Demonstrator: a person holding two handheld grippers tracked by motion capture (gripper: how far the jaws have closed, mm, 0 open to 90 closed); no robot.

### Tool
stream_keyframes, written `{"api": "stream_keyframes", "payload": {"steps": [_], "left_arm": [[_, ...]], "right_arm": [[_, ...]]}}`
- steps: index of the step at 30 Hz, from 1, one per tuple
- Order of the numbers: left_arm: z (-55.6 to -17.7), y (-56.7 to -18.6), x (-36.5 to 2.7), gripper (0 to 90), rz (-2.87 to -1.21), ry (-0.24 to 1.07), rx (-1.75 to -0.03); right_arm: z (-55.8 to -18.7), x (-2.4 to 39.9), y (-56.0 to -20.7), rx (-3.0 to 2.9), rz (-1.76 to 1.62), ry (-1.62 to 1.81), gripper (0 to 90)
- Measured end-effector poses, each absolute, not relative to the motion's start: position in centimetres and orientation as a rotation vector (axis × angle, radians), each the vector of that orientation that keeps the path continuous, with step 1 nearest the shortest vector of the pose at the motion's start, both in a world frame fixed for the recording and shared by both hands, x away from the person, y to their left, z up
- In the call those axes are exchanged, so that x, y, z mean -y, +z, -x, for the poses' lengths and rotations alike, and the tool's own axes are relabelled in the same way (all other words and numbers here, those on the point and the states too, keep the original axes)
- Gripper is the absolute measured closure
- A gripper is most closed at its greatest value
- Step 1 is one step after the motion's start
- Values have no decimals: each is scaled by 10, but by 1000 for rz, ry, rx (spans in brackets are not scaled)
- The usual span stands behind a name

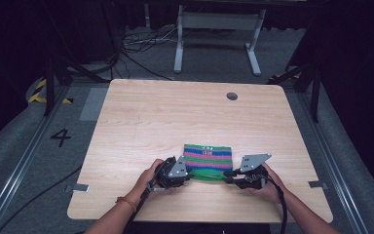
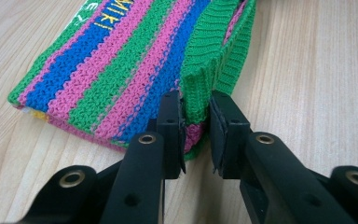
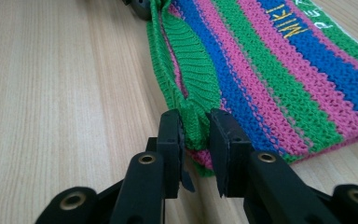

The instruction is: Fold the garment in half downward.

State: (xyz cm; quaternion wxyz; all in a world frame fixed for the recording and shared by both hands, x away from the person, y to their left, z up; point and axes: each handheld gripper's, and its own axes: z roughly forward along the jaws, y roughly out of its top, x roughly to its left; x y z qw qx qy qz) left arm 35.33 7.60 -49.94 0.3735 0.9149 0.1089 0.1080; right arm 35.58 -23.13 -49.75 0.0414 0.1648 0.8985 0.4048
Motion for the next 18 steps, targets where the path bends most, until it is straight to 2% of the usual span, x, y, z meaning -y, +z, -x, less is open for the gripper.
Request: {"api": "stream_keyframes", "payload": {"steps": [3, 8, 18], "left_arm": [[-353, -499, -76, 722, -2345, 251, -280], [-354, -498, -76, 715, -2353, 228, -290], [-345, -489, -74, 537, -2372, 244, -264]], "right_arm": [[-355, 231, -496, -2749, -514, 1212, 749], [-354, 230, -495, -2746, -523, 1203, 744], [-348, 228, -486, -2734, -499, 1178, 640]]}}
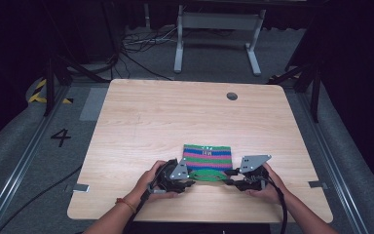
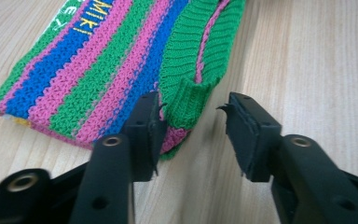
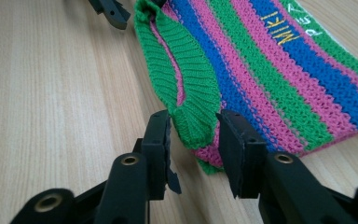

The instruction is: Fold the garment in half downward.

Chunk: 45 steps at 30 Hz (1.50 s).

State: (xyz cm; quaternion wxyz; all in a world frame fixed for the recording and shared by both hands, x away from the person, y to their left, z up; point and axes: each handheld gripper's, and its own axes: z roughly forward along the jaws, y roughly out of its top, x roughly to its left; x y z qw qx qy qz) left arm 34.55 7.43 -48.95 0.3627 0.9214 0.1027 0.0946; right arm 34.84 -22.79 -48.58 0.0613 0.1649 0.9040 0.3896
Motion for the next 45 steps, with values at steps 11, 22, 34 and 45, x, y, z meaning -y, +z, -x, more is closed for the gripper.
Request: {"api": "stream_keyframes", "payload": {"steps": [11, 22, 34, 45], "left_arm": [[-350, -469, -96, 441, -2337, 278, -343], [-352, -452, -137, 325, -2413, 342, -425], [-347, -455, -176, 268, -2456, 403, -504], [-335, -462, -218, 244, -2474, 422, -598]], "right_arm": [[-344, 234, -469, -2684, -502, 1172, 590], [-349, 259, -449, -2614, -572, 1063, 403], [-342, 302, -453, -2518, -717, 978, 300], [-333, 338, -464, -2478, -810, 980, 274]]}}
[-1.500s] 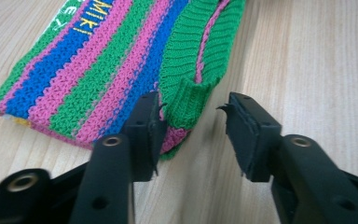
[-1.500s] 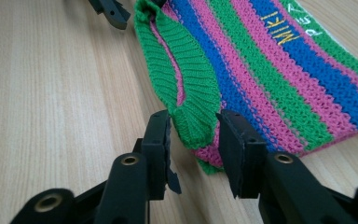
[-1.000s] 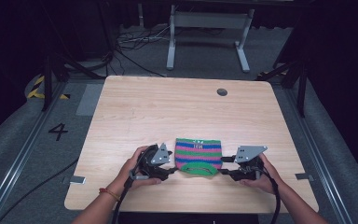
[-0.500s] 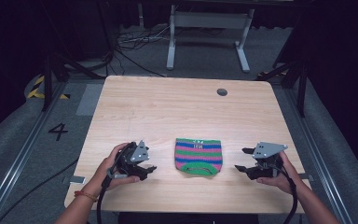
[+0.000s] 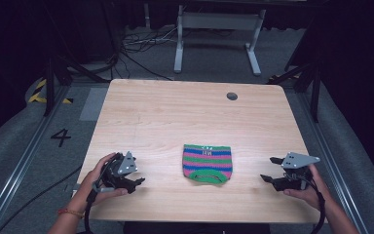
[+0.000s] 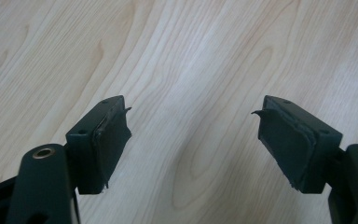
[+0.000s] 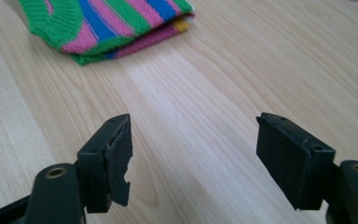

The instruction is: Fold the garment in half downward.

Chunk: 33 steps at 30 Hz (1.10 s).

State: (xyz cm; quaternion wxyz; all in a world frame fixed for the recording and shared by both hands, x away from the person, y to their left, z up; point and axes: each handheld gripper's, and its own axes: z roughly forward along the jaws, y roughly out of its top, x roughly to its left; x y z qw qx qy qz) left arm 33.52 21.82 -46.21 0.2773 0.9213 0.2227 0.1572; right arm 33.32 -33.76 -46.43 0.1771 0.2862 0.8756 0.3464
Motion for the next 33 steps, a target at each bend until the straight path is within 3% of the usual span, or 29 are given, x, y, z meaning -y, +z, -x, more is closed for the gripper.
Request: {"api": "stream_keyframes", "payload": {"steps": [21, 33], "left_arm": [[-317, -496, -289, 205, -2302, 262, -829], [-306, -500, -292, 158, -2237, 327, -947]], "right_arm": [[-307, 409, -504, -2383, -1111, 1054, 228], [-303, 414, -506, -2357, -1170, 1014, 137]]}}
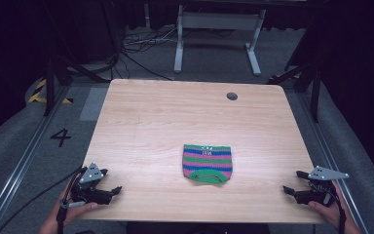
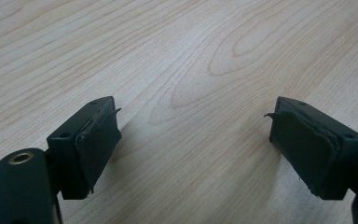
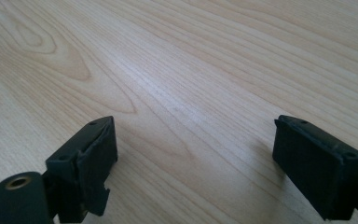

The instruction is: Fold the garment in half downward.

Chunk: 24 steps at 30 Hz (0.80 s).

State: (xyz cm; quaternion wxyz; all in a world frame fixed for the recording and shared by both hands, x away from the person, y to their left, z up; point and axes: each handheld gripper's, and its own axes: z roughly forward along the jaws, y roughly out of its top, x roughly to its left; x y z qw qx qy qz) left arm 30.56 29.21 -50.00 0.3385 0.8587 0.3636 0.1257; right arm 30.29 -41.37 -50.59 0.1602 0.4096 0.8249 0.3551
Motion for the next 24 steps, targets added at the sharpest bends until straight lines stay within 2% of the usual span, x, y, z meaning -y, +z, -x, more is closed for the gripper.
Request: {"api": "stream_keyframes", "payload": {"steps": [24], "left_arm": [[-308, -500, -292, 139, -2229, 340, -987]], "right_arm": [[-304, 411, -506, -2329, -1223, 984, 84]]}}
